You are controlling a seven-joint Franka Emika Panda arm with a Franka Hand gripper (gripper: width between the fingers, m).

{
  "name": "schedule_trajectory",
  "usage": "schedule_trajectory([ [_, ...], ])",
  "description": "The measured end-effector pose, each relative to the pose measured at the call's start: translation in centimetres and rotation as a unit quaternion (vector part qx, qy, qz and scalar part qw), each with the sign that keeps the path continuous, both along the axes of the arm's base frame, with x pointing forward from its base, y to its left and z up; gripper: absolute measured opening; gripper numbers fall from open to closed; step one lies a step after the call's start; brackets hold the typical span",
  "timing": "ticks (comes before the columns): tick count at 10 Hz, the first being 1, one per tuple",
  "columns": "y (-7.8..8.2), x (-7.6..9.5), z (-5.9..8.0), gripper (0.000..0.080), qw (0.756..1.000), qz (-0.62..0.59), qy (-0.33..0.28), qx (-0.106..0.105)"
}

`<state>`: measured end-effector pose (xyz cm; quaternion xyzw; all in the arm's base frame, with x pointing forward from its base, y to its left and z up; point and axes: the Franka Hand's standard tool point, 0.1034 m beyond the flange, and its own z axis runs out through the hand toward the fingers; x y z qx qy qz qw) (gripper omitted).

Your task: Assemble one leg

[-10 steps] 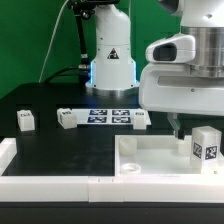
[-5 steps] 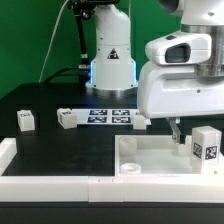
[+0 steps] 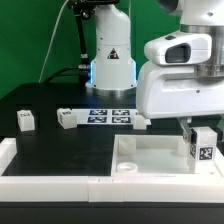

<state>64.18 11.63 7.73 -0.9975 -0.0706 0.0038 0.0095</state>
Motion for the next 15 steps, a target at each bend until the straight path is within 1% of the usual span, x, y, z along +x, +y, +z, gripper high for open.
schedule_trajectory([
  [1,0.0,0.0,0.0,0.029,1.0,-0.031,0.001,0.001],
  [3,0.2,0.0,0.0,0.029,0.989,-0.145,0.003,0.001],
  [4,0.2,0.0,0.0,0.029,0.973,-0.23,0.006,0.007],
  [5,0.0,-0.1,0.0,0.029,0.959,-0.283,0.006,0.008],
  [6,-0.4,-0.3,0.0,0.029,0.945,-0.328,0.005,0.005],
  [8,-1.4,-0.4,0.1,0.0301,0.914,-0.406,0.004,-0.008],
  [9,-1.6,-0.5,0.1,0.0304,0.905,-0.426,0.0,-0.016],
  [10,-2.3,-0.5,0.2,0.0311,0.881,-0.472,-0.003,-0.026],
  [12,-3.0,-0.6,0.2,0.0315,0.864,-0.503,-0.004,-0.034],
  [13,-2.9,-0.6,0.1,0.0315,0.865,-0.501,-0.003,-0.033],
  [14,-2.9,-0.6,0.1,0.0479,0.865,-0.501,-0.003,-0.033],
  [15,-2.9,-0.6,0.1,0.0611,0.865,-0.501,-0.003,-0.033],
])
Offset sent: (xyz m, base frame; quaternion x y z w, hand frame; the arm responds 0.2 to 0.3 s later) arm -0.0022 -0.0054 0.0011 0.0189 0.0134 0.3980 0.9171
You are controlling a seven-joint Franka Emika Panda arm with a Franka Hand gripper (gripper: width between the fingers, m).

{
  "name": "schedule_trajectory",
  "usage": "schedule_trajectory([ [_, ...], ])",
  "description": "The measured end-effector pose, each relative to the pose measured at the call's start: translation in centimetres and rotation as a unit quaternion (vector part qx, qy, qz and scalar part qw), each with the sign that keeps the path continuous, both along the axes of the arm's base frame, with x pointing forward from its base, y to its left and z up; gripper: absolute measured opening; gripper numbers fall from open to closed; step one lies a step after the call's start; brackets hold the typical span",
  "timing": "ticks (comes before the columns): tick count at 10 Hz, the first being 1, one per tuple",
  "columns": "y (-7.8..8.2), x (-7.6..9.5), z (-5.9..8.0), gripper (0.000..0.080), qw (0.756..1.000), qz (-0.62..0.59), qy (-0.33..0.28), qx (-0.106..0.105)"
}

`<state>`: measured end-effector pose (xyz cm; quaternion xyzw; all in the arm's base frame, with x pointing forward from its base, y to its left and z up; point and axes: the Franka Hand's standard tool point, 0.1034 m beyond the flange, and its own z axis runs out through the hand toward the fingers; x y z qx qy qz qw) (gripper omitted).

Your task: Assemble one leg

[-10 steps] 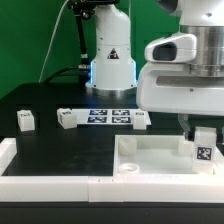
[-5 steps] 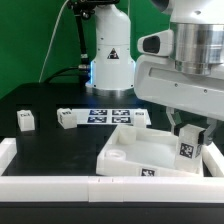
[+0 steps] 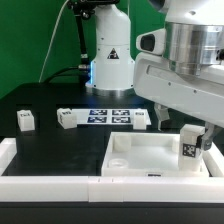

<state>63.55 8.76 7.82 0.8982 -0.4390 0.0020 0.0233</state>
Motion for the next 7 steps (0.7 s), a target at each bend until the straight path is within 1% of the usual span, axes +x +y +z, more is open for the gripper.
schedule_trajectory([
  [1,0.01,-0.01,-0.02,0.0638,1.0,0.0,0.0,0.0],
  [7,-0.01,-0.04,-0.1,0.0649,1.0,0.0,0.001,0.0],
])
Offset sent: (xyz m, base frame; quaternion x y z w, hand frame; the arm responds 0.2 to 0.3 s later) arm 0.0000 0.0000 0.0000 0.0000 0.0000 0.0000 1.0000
